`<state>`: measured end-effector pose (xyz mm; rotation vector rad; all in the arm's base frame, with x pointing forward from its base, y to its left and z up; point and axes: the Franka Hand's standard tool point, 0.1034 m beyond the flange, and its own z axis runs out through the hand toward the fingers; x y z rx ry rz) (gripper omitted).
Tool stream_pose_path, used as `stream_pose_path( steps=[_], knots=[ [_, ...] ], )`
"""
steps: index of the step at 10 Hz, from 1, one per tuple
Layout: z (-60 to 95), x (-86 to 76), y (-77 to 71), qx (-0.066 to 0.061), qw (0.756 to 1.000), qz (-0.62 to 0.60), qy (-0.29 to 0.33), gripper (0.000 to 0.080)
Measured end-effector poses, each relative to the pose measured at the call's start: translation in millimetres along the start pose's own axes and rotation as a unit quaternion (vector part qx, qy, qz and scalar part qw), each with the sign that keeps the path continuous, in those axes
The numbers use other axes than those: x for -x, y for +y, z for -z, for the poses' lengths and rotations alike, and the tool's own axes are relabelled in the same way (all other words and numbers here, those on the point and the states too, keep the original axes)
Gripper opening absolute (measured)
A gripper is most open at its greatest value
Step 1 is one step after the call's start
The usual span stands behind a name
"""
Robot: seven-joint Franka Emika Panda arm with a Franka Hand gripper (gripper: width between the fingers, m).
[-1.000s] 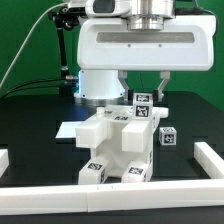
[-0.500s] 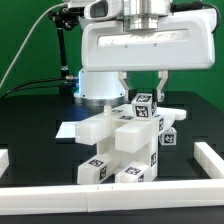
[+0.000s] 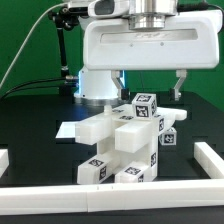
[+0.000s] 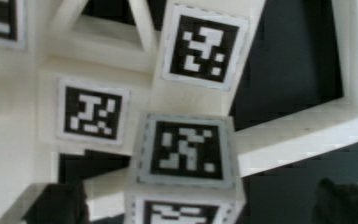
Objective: Assemble chair
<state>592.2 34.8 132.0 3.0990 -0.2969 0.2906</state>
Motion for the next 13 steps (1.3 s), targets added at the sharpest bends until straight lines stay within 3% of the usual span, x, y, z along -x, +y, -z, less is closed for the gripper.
stream_pose_path(
  steps=[2, 5, 9, 10, 13],
  knots=[
    [-1.1, -1.4, 14.8, -0.002, 0.996, 0.090, -0.002, 0.0649],
    [-1.3, 1.1, 12.5, 0.002, 0.982, 0.186, -0.008, 0.0649],
    [9.4, 18.3, -1.4, -0.031, 0.939, 0.322, -0.121, 0.0649],
    [8.8, 17.6, -6.5, -0.031, 0.933, 0.339, -0.115, 0.0649],
    [8.4, 16.2, 0.6, -0.034, 0.896, 0.427, -0.114, 0.0649]
  ],
)
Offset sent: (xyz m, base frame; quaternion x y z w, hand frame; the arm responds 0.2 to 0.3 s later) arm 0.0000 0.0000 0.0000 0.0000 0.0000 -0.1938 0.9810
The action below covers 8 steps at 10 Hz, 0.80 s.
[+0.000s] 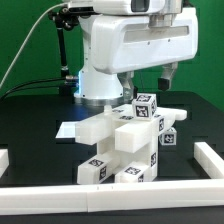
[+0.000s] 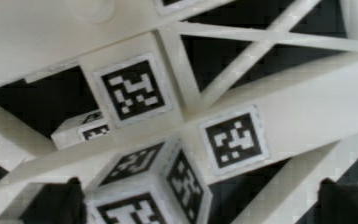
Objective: Assemble chair
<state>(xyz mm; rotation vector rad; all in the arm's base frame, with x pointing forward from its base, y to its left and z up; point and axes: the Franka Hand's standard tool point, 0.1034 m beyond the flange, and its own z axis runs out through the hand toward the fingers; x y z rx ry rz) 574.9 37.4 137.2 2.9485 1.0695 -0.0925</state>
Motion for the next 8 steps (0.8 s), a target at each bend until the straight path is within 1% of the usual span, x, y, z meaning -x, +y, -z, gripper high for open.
stream_pose_path(
  steps=[1, 2, 5, 7, 8],
  knots=[
    [2.3, 1.2, 11.9, 0.010, 0.998, 0.068, 0.009, 0.0649],
    [3.4, 3.1, 18.9, 0.013, 0.997, 0.073, 0.010, 0.0649],
    [-8.1, 3.4, 17.2, 0.011, 0.998, 0.065, 0.003, 0.0649],
    [-13.1, -0.8, 9.5, 0.009, 0.999, 0.050, 0.001, 0.0649],
    [-13.0, -3.3, 6.6, 0.010, 0.999, 0.044, 0.001, 0.0649]
  ],
)
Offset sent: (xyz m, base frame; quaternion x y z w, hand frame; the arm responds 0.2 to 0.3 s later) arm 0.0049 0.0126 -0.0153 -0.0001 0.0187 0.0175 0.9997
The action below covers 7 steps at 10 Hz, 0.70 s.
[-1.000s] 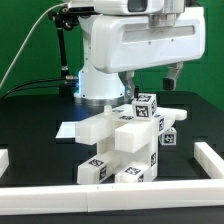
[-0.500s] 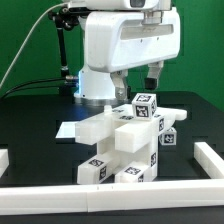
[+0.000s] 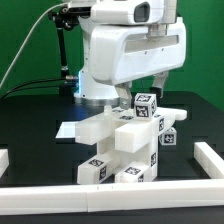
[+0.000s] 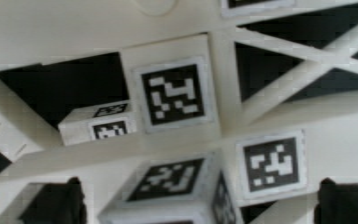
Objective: Assemble chair
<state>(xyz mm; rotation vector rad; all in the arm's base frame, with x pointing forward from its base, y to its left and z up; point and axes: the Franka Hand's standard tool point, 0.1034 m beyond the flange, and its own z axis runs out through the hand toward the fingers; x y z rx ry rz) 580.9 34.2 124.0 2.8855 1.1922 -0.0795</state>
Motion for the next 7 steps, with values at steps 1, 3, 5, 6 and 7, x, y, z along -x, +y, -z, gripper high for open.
stream_pose_path(
  steps=[1, 3, 5, 6, 7],
  knots=[
    [-0.1, 0.9, 1.0, 0.000, 1.000, -0.002, 0.000, 0.0649],
    [-0.3, 1.8, 1.9, 0.000, 1.000, -0.022, 0.000, 0.0528],
    [1.8, 1.5, 3.0, 0.000, 0.995, -0.099, 0.002, 0.0292],
    [1.9, 1.5, 3.2, 0.000, 0.992, -0.127, 0.002, 0.0292],
    [1.9, 1.5, 3.2, 0.000, 0.988, -0.153, 0.002, 0.0292]
  ],
)
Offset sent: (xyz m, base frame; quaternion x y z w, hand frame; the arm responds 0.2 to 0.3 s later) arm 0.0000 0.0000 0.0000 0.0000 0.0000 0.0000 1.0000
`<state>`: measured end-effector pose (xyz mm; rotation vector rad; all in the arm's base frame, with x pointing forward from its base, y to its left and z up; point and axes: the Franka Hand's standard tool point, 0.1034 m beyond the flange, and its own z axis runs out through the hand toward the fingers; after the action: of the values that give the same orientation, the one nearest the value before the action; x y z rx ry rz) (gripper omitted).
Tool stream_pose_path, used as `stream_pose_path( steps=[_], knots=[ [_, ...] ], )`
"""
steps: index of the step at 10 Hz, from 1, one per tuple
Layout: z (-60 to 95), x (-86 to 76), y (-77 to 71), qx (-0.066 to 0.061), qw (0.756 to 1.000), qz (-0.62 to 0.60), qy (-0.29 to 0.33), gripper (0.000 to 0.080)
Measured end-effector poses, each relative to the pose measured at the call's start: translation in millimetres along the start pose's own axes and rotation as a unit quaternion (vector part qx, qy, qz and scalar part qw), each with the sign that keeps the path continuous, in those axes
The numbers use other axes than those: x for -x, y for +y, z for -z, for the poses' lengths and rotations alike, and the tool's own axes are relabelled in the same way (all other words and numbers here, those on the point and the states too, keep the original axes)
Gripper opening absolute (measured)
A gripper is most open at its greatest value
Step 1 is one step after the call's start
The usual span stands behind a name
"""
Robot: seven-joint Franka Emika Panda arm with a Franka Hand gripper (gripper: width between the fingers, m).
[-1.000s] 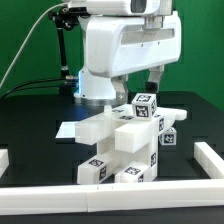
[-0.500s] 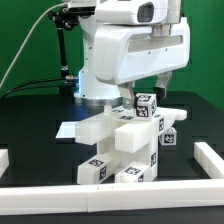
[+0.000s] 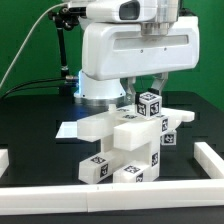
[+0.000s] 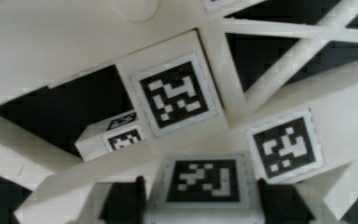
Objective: Assemble chair
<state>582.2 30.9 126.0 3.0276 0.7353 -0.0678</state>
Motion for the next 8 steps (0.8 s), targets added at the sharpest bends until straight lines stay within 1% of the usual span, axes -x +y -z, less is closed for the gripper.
stream_pose_path(
  steps=[3, 4, 5, 7, 8],
  knots=[
    [-0.1, -0.1, -0.2, 0.000, 0.995, -0.096, 0.000, 0.0292],
    [-0.4, -1.3, 0.7, 0.002, 0.992, -0.126, 0.004, 0.0292],
    [-0.3, -4.7, 3.9, 0.007, 0.985, -0.170, 0.016, 0.0292],
    [-0.1, -7.4, 4.3, 0.008, 0.969, -0.246, 0.024, 0.0292],
    [-0.1, -8.1, 4.3, 0.007, 0.955, -0.296, 0.026, 0.0292]
  ],
)
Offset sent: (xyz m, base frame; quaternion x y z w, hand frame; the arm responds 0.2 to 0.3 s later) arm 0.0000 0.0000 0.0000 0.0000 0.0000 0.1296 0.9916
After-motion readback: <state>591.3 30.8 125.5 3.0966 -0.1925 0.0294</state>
